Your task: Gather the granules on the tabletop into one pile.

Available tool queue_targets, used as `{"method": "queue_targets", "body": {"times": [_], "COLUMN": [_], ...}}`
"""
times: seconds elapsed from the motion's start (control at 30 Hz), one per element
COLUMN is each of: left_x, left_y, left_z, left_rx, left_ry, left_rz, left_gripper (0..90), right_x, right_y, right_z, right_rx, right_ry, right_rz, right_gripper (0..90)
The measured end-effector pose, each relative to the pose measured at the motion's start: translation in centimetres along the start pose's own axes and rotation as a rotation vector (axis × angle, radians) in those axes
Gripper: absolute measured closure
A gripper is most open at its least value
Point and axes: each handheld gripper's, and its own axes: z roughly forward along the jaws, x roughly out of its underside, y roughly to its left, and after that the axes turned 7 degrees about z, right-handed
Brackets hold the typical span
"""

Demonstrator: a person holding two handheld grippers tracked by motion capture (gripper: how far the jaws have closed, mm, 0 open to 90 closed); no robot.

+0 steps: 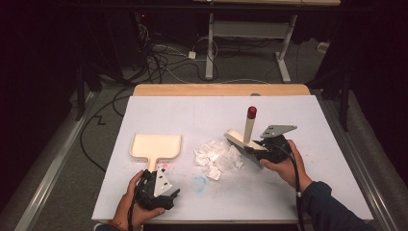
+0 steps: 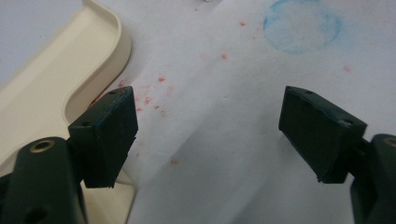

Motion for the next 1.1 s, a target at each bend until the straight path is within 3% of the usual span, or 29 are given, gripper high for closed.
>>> {"method": "queue_targets", "body": {"times": [0.13, 0.3, 0.53, 0.67, 0.9, 1.1], "left_x": [0.0, 0.0, 0.2, 0.2, 0.6, 0.8], "left_y": [0.0, -0.1, 0.1, 0.3, 0.9, 1.2], "left_z": [0.1, 0.0, -0.2, -0.3, -0.7, -0.8], "left_rx": [0.001, 0.002, -0.005, -0.018, -0.039, -0.048], "left_ry": [0.004, 0.002, 0.005, -0.003, -0.007, 0.000], "left_rz": [0.003, 0.005, -0.003, -0.012, -0.045, -0.063], "left_gripper": [19.0, 19.0, 19.0, 18.9, 19.0, 18.9], "right_x": [-0.1, -0.3, -1.2, -1.7, -2.2, -2.7], "right_y": [1.0, 2.3, 1.2, 0.7, -0.2, -0.5], "right_z": [0.2, 0.7, -1.3, -1.5, -0.2, 2.9], "right_rx": [-0.033, -0.005, 0.016, 0.026, 0.076, 0.109], "right_ry": [-0.016, -0.027, -0.115, -0.137, -0.150, -0.133], "right_rz": [-0.008, -0.042, -0.031, -0.035, -0.077, -0.150], "right_gripper": [68.3, 68.4, 68.4, 68.4, 68.4, 68.4]}}
